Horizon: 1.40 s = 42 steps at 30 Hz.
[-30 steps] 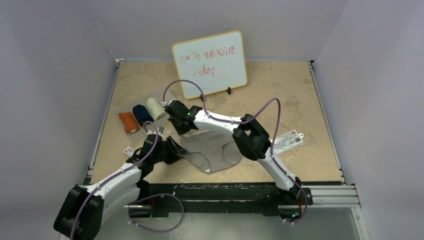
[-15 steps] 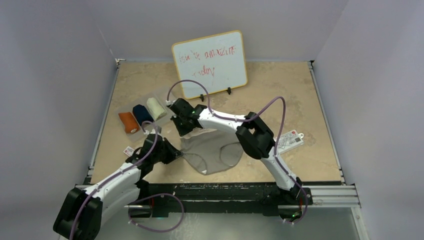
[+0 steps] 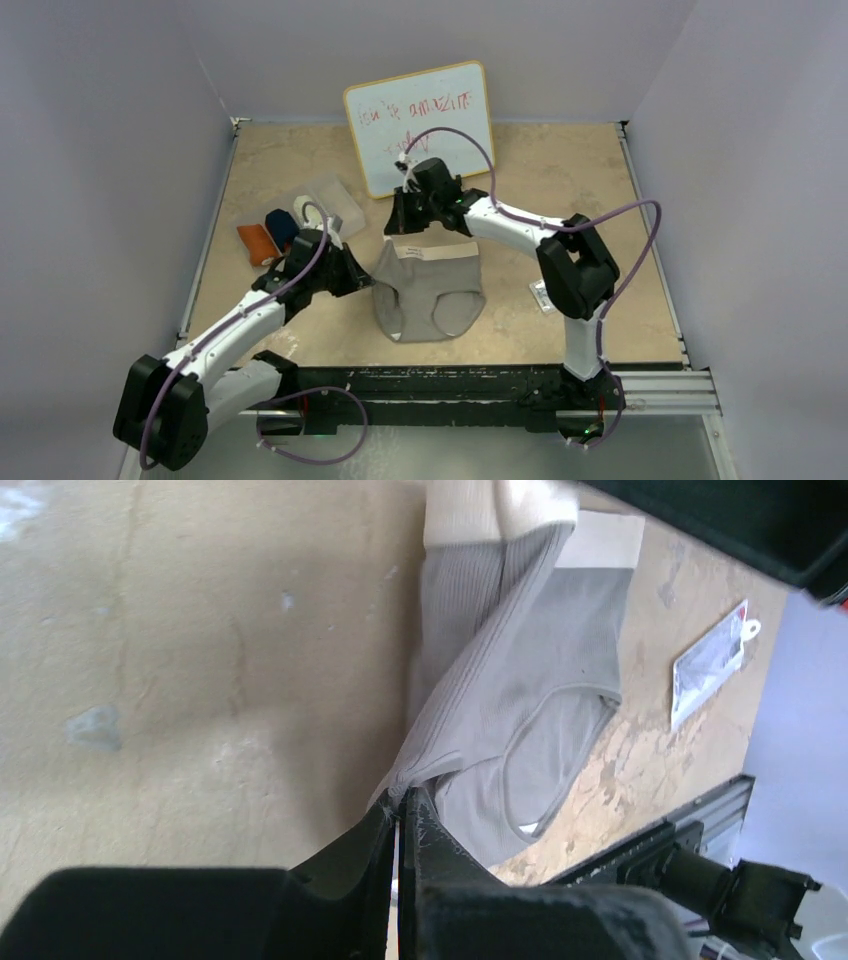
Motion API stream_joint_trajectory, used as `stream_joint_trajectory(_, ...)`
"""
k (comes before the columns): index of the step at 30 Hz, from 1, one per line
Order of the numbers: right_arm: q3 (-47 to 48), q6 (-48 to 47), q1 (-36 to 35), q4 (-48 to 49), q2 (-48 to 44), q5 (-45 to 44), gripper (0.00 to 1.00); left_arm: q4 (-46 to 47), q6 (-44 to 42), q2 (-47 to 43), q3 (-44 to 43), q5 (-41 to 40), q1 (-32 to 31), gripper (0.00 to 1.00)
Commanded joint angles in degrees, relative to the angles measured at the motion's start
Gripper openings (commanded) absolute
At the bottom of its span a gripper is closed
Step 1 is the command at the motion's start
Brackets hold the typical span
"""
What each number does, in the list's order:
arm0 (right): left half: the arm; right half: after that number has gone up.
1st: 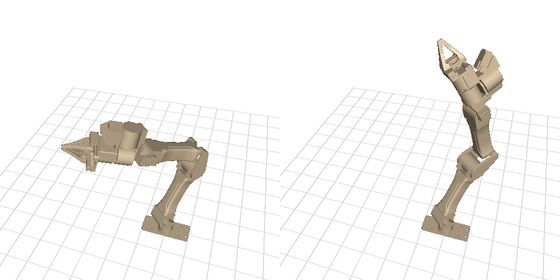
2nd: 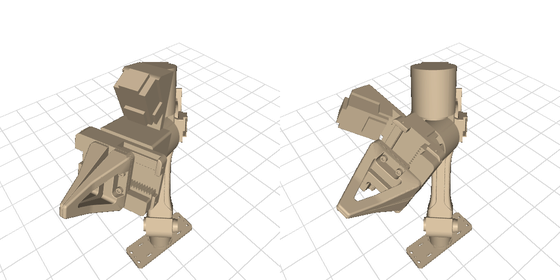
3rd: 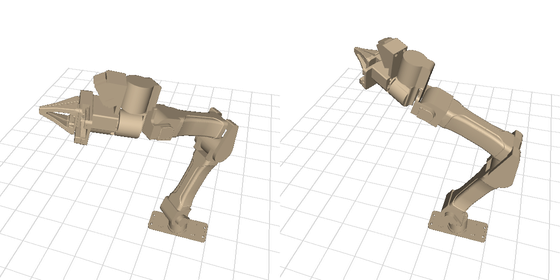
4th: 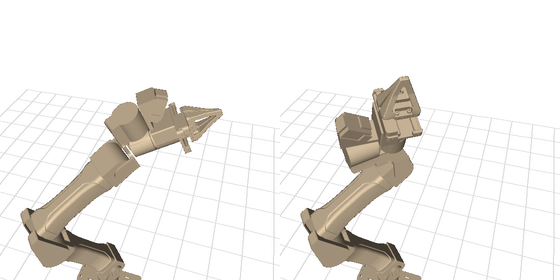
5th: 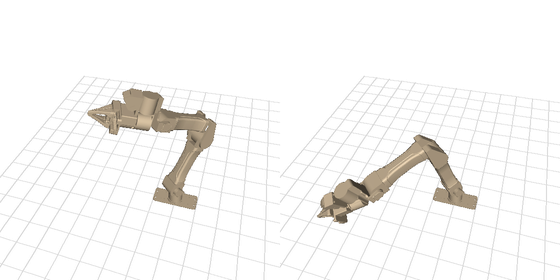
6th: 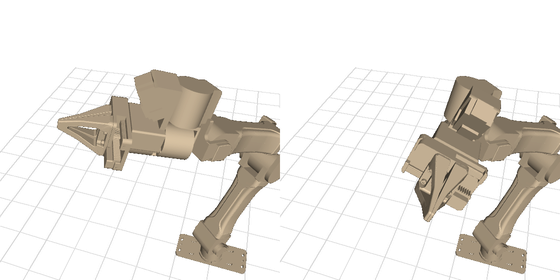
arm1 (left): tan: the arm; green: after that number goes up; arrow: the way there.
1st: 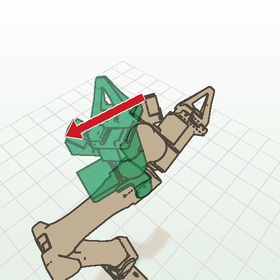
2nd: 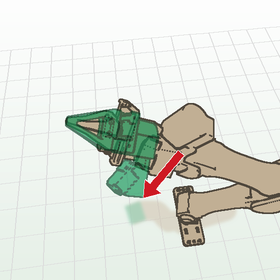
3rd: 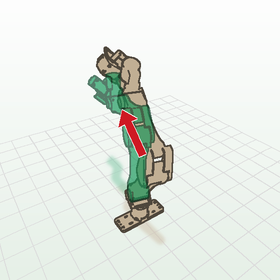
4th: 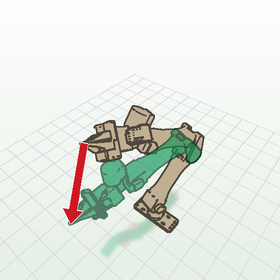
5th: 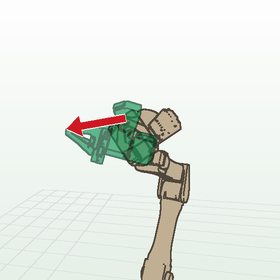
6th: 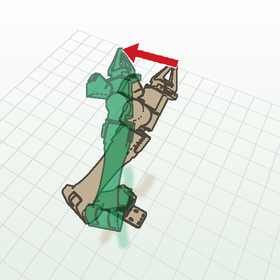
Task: Roll the underwear
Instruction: Fold the underwear at the center of the board.
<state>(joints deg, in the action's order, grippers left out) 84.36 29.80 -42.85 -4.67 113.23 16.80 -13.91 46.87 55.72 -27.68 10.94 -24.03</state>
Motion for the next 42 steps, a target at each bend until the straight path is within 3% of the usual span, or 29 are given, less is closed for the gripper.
stream_joint_trajectory(1, -5.7, 4.9, 3.8, 11.4, -3.2, 8.6, 0.02, 0.0, -4.8, 5.2, -5.6, 8.6, 0.0, 0.0)
stream_joint_trajectory(5, -11.8, 8.3, 7.2, 19.7, -5.4, 12.9, 0.03, 1.4, -4.5, 9.0, -9.5, 11.2, -1.1, 0.0)
stream_joint_trajectory(14, -20.5, 11.1, 14.4, 26.8, -9.2, 19.5, 0.03, 4.7, -2.5, 16.9, -17.0, 13.5, -6.9, 0.0)
stream_joint_trajectory(28, -33.3, 7.0, 23.6, 25.4, -17.3, 22.1, 0.03, 10.5, 1.8, 31.8, -26.3, 10.4, -21.2, 0.0)
stream_joint_trajectory(42, -41.2, 3.8, 31.6, 25.2, -18.4, 19.4, 0.04, 12.9, 2.5, 43.4, -30.8, 11.6, -25.0, 0.0)
